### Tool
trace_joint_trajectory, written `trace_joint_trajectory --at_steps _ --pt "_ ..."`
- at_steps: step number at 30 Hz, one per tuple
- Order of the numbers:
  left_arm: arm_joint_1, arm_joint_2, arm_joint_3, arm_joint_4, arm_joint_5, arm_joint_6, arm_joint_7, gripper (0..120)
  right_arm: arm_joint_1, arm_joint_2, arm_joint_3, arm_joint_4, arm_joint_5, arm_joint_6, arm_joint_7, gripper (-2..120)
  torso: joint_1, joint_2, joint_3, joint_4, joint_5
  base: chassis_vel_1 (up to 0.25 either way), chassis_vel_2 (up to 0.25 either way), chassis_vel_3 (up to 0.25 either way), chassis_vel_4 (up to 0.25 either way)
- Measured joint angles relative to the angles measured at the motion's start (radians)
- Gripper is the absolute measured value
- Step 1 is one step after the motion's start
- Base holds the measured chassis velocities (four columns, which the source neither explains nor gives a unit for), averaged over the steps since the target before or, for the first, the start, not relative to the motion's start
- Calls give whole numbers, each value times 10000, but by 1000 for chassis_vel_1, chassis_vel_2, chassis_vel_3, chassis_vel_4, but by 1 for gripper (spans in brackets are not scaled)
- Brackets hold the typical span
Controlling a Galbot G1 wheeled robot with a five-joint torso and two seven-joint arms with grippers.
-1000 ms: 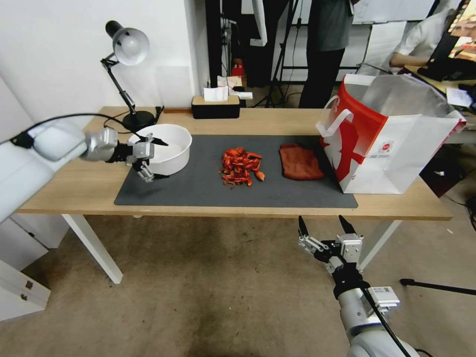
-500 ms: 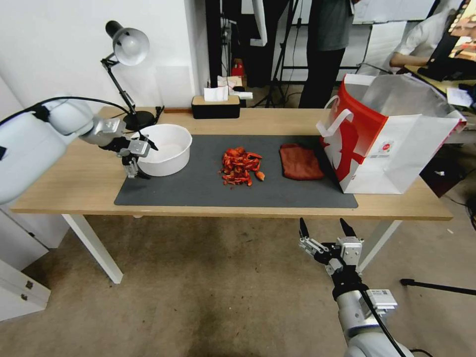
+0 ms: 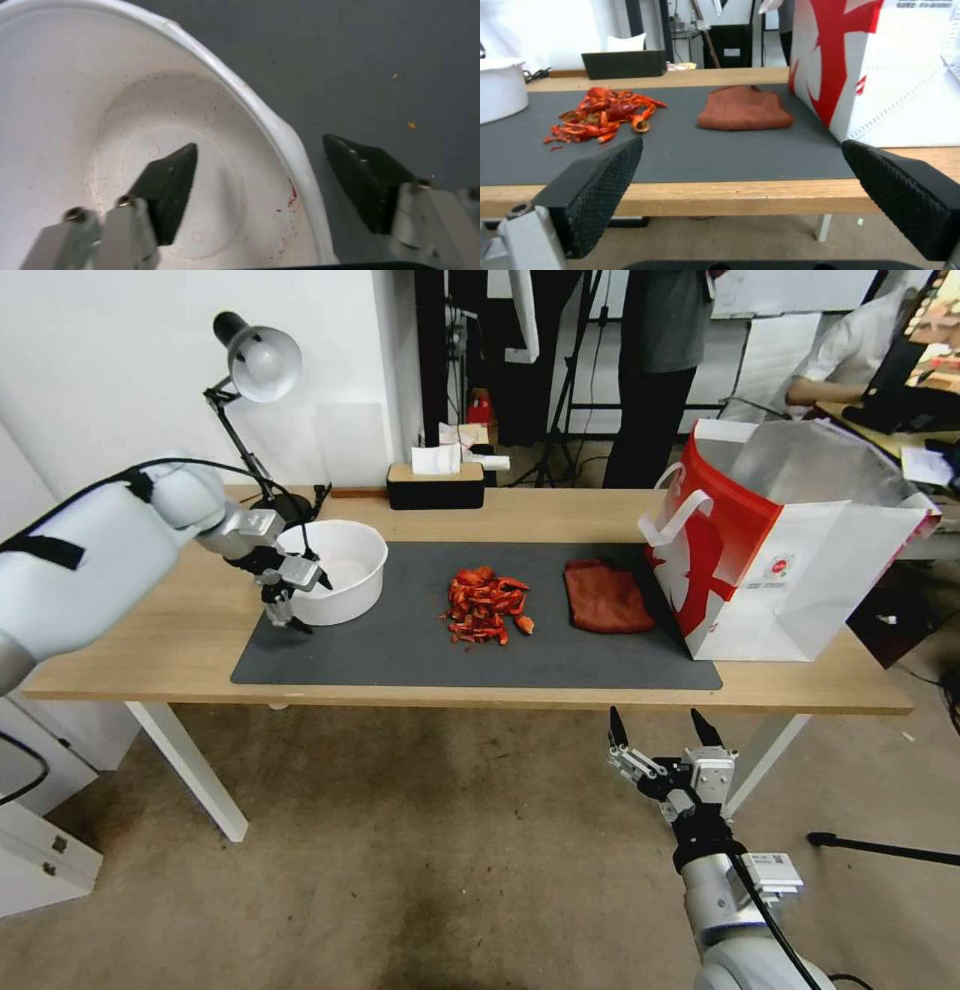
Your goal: Sweep shrimp from table into container with towel, then put container into takeout bag.
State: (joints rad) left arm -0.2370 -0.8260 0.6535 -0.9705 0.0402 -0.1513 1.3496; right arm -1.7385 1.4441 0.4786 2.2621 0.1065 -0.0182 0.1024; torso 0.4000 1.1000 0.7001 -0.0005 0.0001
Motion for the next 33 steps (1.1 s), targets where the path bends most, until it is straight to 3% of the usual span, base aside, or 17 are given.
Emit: trace_joint_trajectory --at_steps 1,4,8,15,21,26,29,30,32,33 --pt "0 0 0 0 0 0 0 66 0 0 0 0 0 0 0 100 0 0 0 0 0 0 0 0 0" --pt "46 68 4 -40 136 -193 263 49 -1 0 64 0 37 21 9 100 -1 0 -1 7 0 0 0 0 0" --pt "132 181 -11 -208 175 -218 274 37 1 9 63 -2 39 24 13 100 -1 0 -1 8 -1 0 0 0 0" --pt "374 256 -388 -487 464 -352 114 8 -15 119 16 -7 39 24 -1 100 0 0 -1 4 -1 0 0 0 0" --pt "509 374 -586 -706 591 -727 -25 0 -133 220 14 42 37 57 -17 100 -1 0 -1 4 -1 0 0 0 0" --pt "778 727 -999 -1602 881 -1206 -161 0 -213 244 -23 97 4 101 -32 100 0 0 -1 1 -3 0 0 0 0" --pt "1159 1461 -1265 -3226 940 -1964 -478 0 -209 109 -45 129 -12 103 -55 100 -1 0 -2 7 -1 0 0 0 0" --pt "1159 1461 -1265 -3226 940 -1964 -478 0 -209 109 -45 129 -12 103 -55 100 -1 0 -2 7 -1 0 0 0 0" --pt "1658 1976 -1527 -4517 1155 -2422 -980 0 -173 44 -62 128 -13 103 -65 100 -1 0 -3 6 -2 0 0 0 0" --pt "1658 1976 -1527 -4517 1155 -2422 -980 0 -173 44 -62 128 -13 103 -65 100 -1 0 -3 6 -2 0 0 0 0"
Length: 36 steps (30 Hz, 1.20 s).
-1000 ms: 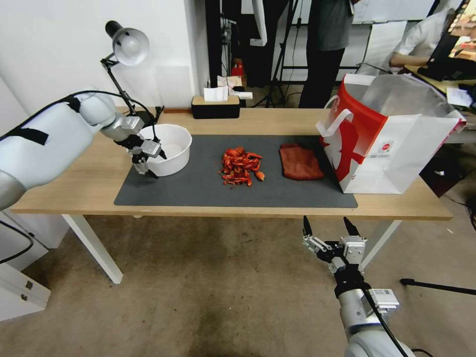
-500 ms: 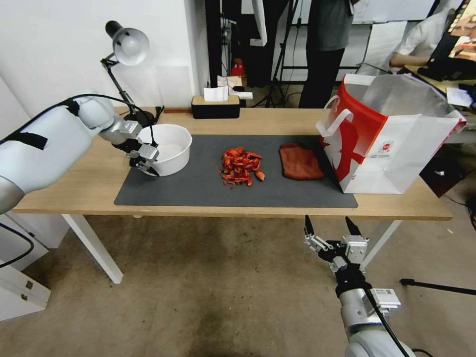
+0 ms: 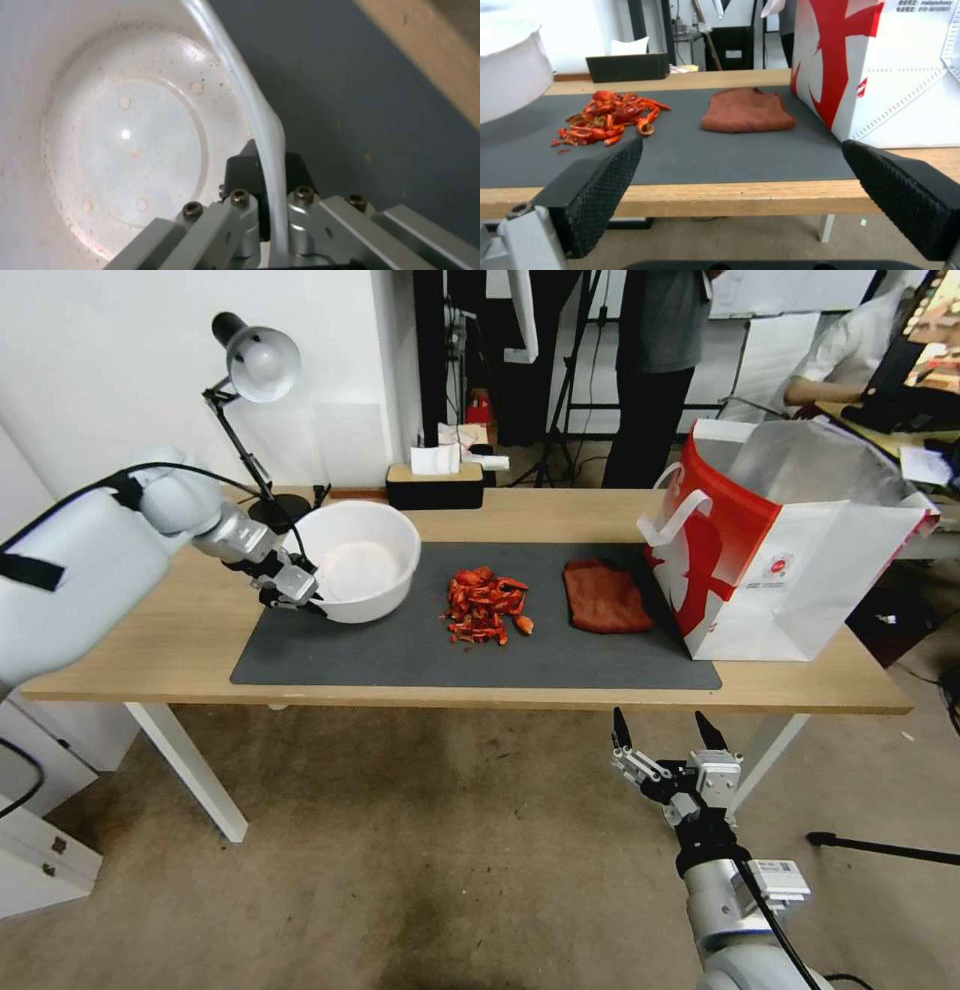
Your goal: Sweep shrimp from table into container with towel, then put container into takeout bag.
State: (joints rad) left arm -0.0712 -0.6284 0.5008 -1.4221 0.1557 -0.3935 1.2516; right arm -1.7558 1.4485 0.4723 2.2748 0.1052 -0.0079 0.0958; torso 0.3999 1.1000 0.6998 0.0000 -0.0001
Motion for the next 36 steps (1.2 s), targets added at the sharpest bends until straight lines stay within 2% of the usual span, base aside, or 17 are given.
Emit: trace_joint_trajectory --at_steps 1,3,5,9,11,15,19,21,22,24,25,27,30,32,34,35,36 --pt "288 198 -213 -540 151 -135 -144 0 13 -11 -7 0 0 0 -12 100 -1 0 0 -1 1 0 0 0 0" --pt "487 319 -354 -835 223 -221 -188 0 20 -15 -15 0 0 -1 -18 100 -1 0 0 -1 2 0 0 0 0" --pt "975 639 -657 -1597 462 -495 -285 0 31 -54 -53 44 0 -19 -28 100 -1 0 0 0 1 0 0 0 0" --pt "1294 782 -844 -2038 633 -687 -302 0 21 -120 -60 78 -1 -37 -29 100 -1 0 0 1 1 0 0 0 0" --pt "1752 963 -1126 -2688 807 -796 -300 0 -4 -217 -61 109 -4 -47 -30 100 -1 0 1 -2 1 0 0 0 0" --pt "2178 1299 -1379 -3518 853 -858 -246 0 -31 -275 -64 109 -6 -49 -31 100 -1 0 2 -1 1 0 0 0 0" --pt "2473 1502 -1558 -3906 859 -971 -135 0 -39 -278 -92 104 -17 -48 -33 100 0 0 1 -1 3 0 0 0 0" --pt "3138 1687 -1975 -4364 888 -1224 -33 0 -38 -263 -143 84 -34 -48 -33 100 -1 0 1 0 1 0 0 0 0" --pt "3138 1687 -1975 -4364 888 -1224 -33 0 -38 -263 -143 84 -34 -48 -33 100 -1 0 1 0 1 0 0 0 0" --pt "4038 1788 -2634 -4808 1035 -1485 -5 0 -12 -247 -193 31 -54 -48 -33 100 -1 0 2 1 1 0 0 0 0" --pt "4038 1788 -2634 -4808 1035 -1485 -5 0 -12 -247 -193 31 -54 -48 -33 100 -1 0 2 1 1 0 0 0 0" --pt "4666 1843 -3102 -5194 1212 -1776 45 0 51 -265 -237 -44 -74 -57 -33 100 -1 0 1 0 -1 0 0 0 0" --pt "4948 1914 -3279 -5434 1340 -1970 174 0 94 -299 -251 -90 -80 -75 -33 100 -1 1 1 -1 3 0 0 0 0" --pt "5419 2001 -3486 -5766 1510 -2262 412 0 139 -344 -259 -158 -85 -90 -33 100 0 0 1 -1 3 0 0 0 0" --pt "6534 2016 -4041 -6111 2097 -2722 604 0 155 -355 -261 -209 -87 -97 -32 100 -1 0 1 -2 1 0 0 0 0" --pt "6534 2016 -4041 -6111 2097 -2722 604 0 155 -355 -261 -209 -87 -97 -32 100 -1 0 1 -2 1 0 0 0 0" --pt "7035 1966 -4338 -6209 2410 -2899 668 0 157 -354 -261 -224 -89 -98 -32 100 -1 0 1 2 1 0 0 0 0"
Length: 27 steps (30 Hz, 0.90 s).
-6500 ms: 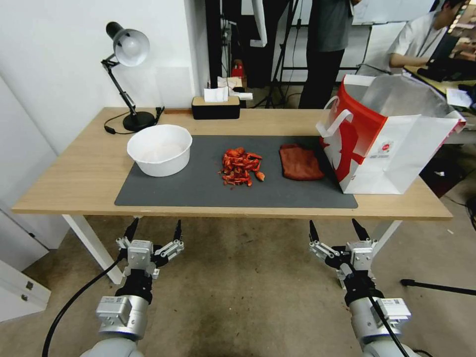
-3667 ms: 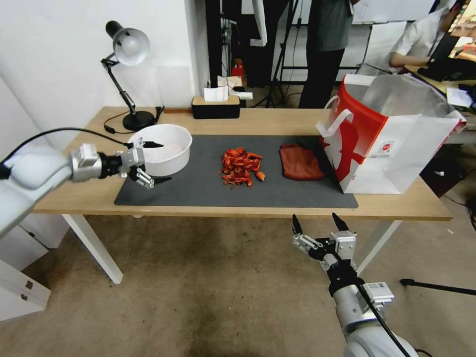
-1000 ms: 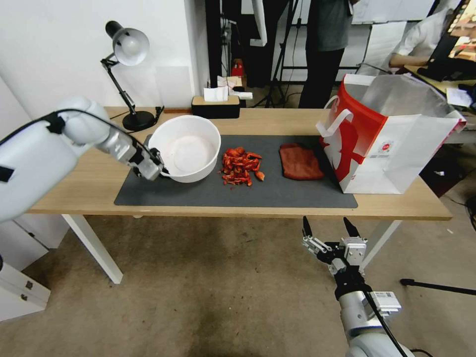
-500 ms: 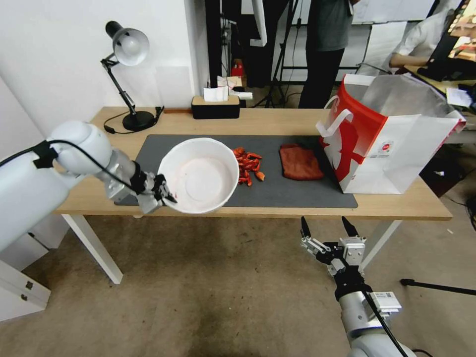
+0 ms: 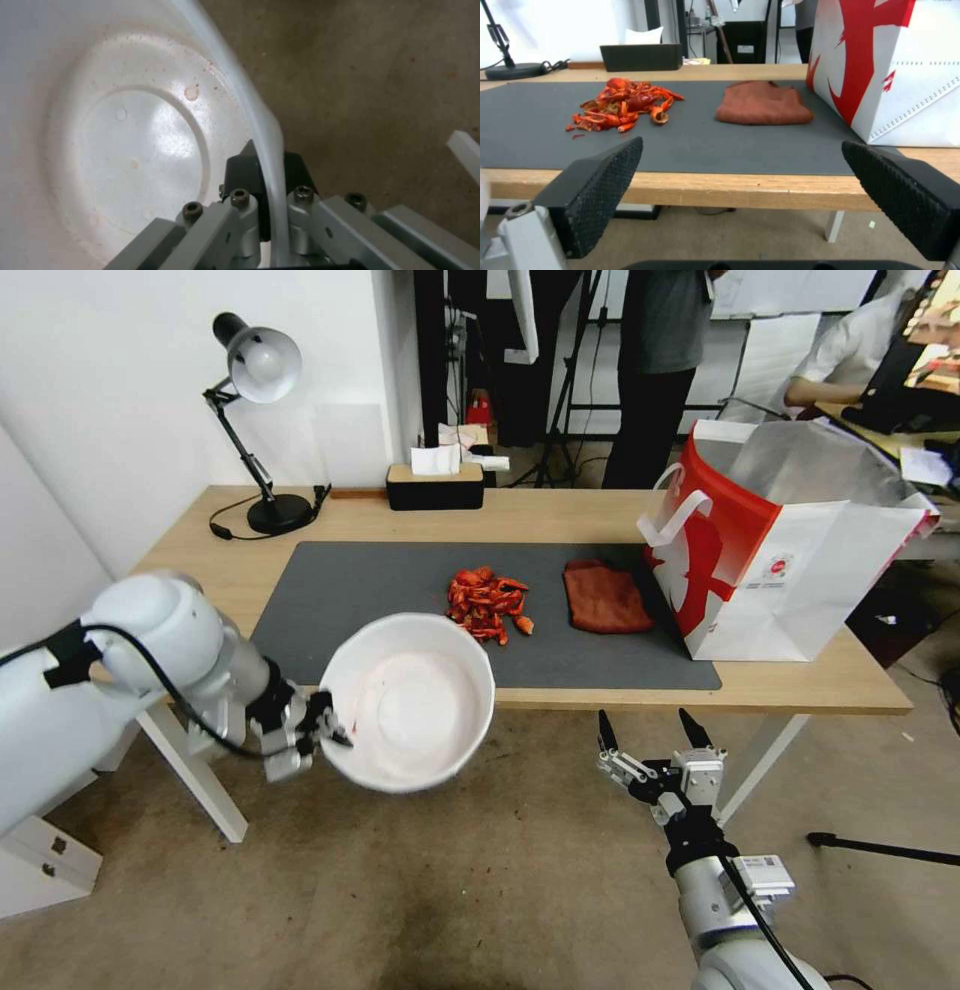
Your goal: Sweep shrimp from table into container with towel, then put container into takeout bag.
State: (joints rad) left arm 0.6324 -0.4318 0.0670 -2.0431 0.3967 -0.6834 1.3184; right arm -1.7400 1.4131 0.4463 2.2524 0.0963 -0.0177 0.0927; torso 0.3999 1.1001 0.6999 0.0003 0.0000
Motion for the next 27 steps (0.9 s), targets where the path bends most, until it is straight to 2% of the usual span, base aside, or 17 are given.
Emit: trace_joint_trajectory --at_steps 1,2,3,7,15,16,17,18,19,20,23,25,26,27 --pt "291 -57 -188 -54 221 -84 60 0 2 0 0 -15 -2 0 -1 100 0 0 0 1 -2 0 0 0 0" --pt "805 -249 -508 -86 804 -264 242 0 8 4 -6 -57 -7 0 0 100 -1 0 0 3 0 0 0 0 0" --pt "805 -249 -508 -86 804 -264 242 0 8 4 -6 -57 -7 0 0 100 -1 0 0 3 0 0 0 0 0" --pt "1284 -788 -591 292 1250 -629 587 0 38 61 -56 -134 -48 0 0 100 0 -1 2 -7 -1 0 0 0 0" --pt "1768 -1475 -492 790 1690 -950 707 0 46 173 -103 -175 -132 0 1 100 1 -2 1 -2 0 0 0 0 0" --pt "1725 -1650 -267 1060 1704 -982 727 0 25 180 -105 -176 -156 5 1 100 1 -2 1 -2 2 0 0 0 0" --pt "1725 -1650 -267 1060 1704 -982 727 0 25 180 -105 -176 -156 5 1 100 1 -2 1 -2 2 0 0 0 0" --pt "1556 -1770 40 1357 1656 -968 733 0 -10 183 -85 -175 -162 9 1 100 1 -2 2 -4 1 0 0 0 0" --pt "1486 -1823 134 1494 1628 -953 741 0 -21 184 -77 -173 -163 11 1 100 1 -2 1 -3 1 0 0 0 0" --pt "1229 -2035 393 2023 1568 -931 808 0 -68 189 -40 -133 -165 17 1 100 1 -2 1 -2 0 0 0 0 0" --pt "1013 -2172 592 2420 1514 -925 824 0 -91 194 -16 -99 -165 20 1 100 1 -2 1 -2 1 0 0 0 0" --pt "657 -2399 884 3104 1362 -920 818 0 -113 197 19 -46 -165 21 1 100 1 -2 2 -2 0 0 0 0 0" --pt "326 -2612 1089 3691 1253 -918 692 0 -122 194 48 -23 -165 20 1 100 1 -2 1 -2 1 0 0 0 0" --pt "326 -2612 1089 3691 1253 -918 692 0 -122 194 48 -23 -165 20 1 100 1 -2 1 -2 1 0 0 0 0"
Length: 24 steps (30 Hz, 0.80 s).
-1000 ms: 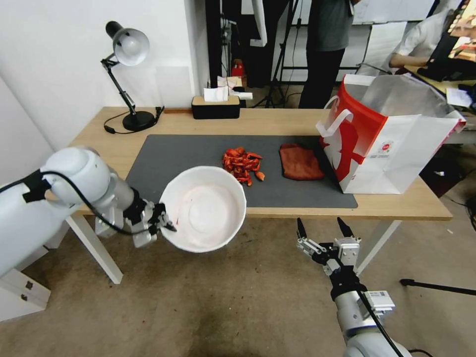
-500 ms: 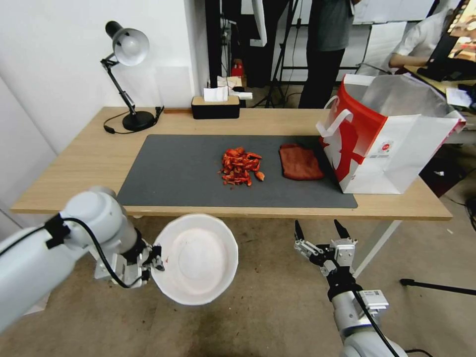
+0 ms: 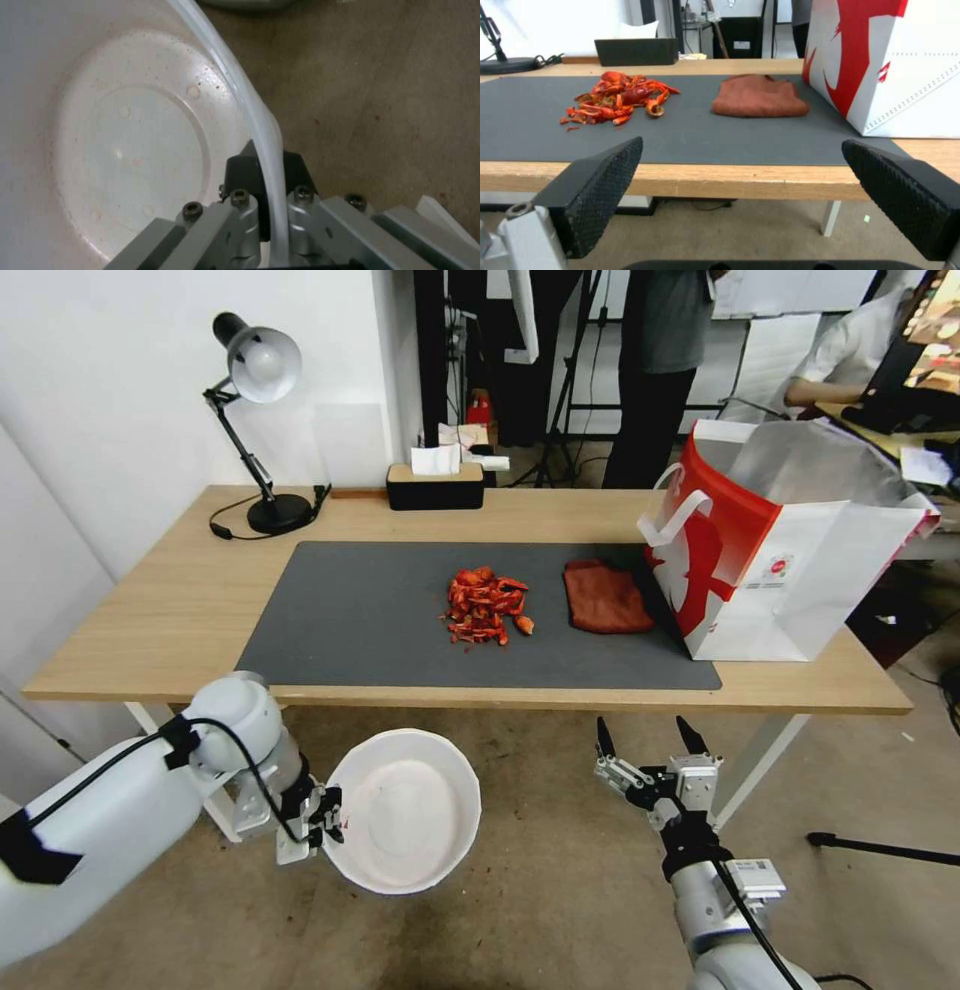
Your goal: Sweep shrimp from table into container with towel, then put container into takeout bag.
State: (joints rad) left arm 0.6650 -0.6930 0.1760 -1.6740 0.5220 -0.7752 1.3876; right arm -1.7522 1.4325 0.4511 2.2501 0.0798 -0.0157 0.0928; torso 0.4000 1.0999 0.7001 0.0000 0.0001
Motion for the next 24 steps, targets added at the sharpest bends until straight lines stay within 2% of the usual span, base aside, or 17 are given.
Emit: trace_joint_trajectory --at_steps 1,2,5,9,14,20,24 --pt "-326 -173 202 472 -107 2 -136 0 -14 -5 33 25 0 0 0 100 1 0 0 0 -1 0 0 0 0" --pt "-326 -173 202 472 -107 2 -136 0 -14 -5 33 25 0 0 0 100 1 0 0 0 -1 0 0 0 0" --pt "-1071 -535 693 1330 -348 39 -551 0 -43 -12 94 52 7 0 3 100 1 0 0 -2 1 0 0 0 0" --pt "-1362 -757 878 1629 -668 127 -813 0 -40 -13 128 58 25 -5 11 100 1 0 0 -1 -1 0 0 0 0" --pt "-1478 -745 1030 1610 -947 267 -1056 0 -5 -19 50 196 157 -111 -7 100 1 0 0 0 -1 0 0 0 0" --pt "-1724 -645 1228 1491 -1411 519 -1633 0 263 -130 -35 230 258 -173 -113 100 0 0 0 0 0 0 0 0 0" --pt "-1880 -651 1243 1374 -1435 638 -1782 0 487 -308 -92 211 575 -175 -138 100 0 1 0 -1 0 0 0 0 0"
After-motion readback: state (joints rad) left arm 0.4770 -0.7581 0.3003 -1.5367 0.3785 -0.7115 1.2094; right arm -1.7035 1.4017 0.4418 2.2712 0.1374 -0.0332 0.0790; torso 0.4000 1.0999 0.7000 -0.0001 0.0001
